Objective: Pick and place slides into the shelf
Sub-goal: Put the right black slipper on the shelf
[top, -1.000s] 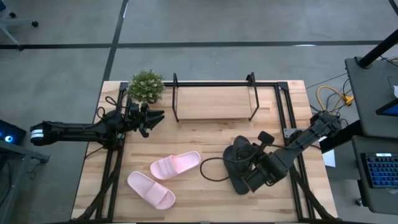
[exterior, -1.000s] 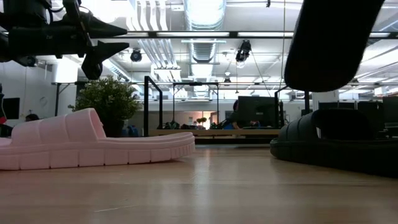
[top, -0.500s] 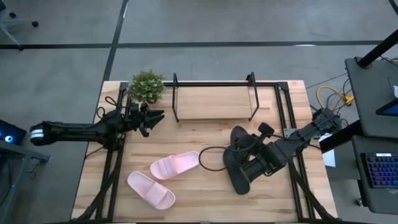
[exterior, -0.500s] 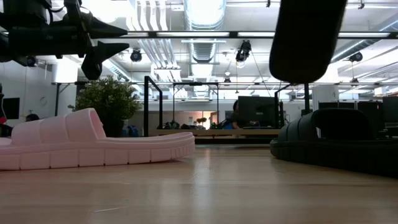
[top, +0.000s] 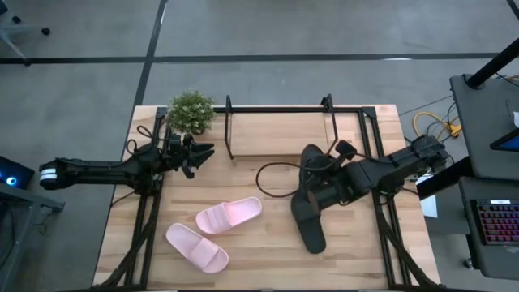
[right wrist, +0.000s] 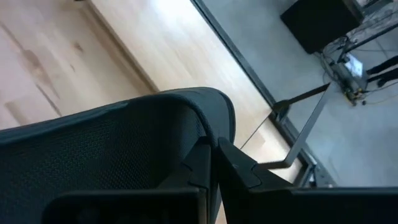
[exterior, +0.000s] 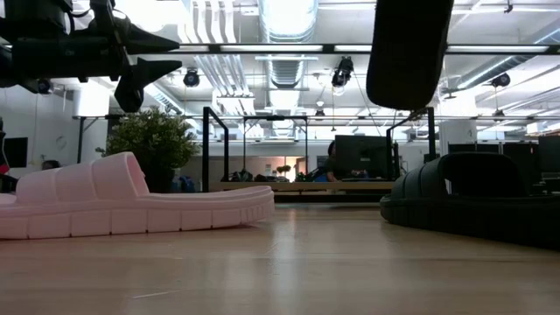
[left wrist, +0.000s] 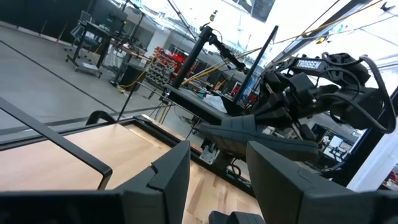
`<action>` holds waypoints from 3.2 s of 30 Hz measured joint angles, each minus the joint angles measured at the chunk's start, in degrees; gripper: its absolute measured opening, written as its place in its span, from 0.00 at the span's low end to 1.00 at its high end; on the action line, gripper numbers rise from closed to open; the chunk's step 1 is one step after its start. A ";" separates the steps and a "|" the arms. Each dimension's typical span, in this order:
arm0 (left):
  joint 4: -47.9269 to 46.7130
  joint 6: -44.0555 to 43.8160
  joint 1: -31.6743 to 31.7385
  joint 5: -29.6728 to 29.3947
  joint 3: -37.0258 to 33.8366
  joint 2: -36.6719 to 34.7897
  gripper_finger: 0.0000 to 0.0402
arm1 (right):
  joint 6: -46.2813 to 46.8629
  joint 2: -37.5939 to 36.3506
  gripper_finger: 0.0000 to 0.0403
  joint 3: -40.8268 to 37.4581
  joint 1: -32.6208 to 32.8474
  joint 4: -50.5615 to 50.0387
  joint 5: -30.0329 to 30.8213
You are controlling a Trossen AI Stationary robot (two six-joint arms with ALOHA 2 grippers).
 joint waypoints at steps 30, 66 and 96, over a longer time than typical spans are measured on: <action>-0.02 0.01 0.00 -0.07 0.00 0.00 0.36 | -39.37 -0.03 0.02 6.51 -20.47 10.44 3.90; -0.04 -0.01 0.00 -1.00 0.00 0.00 0.36 | -75.23 0.04 0.02 6.29 -35.52 26.72 -2.40; -0.05 -0.17 0.00 -2.06 0.00 -0.01 0.36 | -85.22 0.00 0.02 3.31 -43.75 32.60 -8.37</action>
